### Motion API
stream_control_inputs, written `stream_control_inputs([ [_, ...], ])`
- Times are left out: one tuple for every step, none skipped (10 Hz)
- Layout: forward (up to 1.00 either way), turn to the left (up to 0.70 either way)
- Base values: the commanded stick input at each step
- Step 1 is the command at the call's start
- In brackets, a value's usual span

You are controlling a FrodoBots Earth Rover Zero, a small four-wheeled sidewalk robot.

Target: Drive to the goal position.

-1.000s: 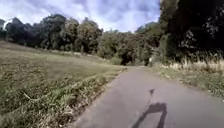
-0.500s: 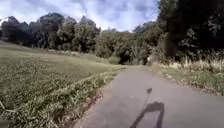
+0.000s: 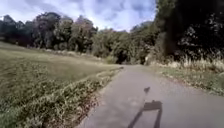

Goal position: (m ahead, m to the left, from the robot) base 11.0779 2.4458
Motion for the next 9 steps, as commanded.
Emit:
stream_control_inputs([
  [0.70,-0.06],
  [0.70,-0.09],
  [0.70,-0.23],
  [0.70,-0.23],
  [0.70,-0.24],
  [0.70,-0.25],
  [0.70,-0.25],
  [0.70,-0.25],
  [0.70,-0.26],
])
